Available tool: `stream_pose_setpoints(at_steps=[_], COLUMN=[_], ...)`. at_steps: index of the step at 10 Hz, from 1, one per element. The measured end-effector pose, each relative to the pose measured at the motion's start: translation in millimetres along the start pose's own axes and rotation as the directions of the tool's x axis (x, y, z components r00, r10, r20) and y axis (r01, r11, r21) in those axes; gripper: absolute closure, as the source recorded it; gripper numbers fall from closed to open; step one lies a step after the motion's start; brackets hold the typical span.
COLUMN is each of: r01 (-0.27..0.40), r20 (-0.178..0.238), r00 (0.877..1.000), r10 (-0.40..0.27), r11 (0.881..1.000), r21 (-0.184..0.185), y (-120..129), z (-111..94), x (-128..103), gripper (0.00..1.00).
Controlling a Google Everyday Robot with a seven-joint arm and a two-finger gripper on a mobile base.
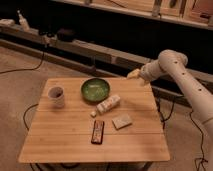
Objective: Pick up the ceramic bowl
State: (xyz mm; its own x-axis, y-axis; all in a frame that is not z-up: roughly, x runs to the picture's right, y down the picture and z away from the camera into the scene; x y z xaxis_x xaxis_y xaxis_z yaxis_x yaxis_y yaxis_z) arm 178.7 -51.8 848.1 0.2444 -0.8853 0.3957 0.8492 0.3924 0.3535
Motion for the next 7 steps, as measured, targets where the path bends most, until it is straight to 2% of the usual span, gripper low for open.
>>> stream_pose_setpoints(at_steps=[2,4,7], r01=[0.073,0.113,0.097], r20=[-0.003,-0.038,-0.102], r00=[0.997,0.993,0.990], r10=[-0.073,-0.113,-0.096], r11=[0.997,0.994,0.995], r21=[0.022,0.011,0.004], y=[-28,-44,-51], z=[36,69,112], x=[14,30,44], gripper=[0.35,0.35,0.35])
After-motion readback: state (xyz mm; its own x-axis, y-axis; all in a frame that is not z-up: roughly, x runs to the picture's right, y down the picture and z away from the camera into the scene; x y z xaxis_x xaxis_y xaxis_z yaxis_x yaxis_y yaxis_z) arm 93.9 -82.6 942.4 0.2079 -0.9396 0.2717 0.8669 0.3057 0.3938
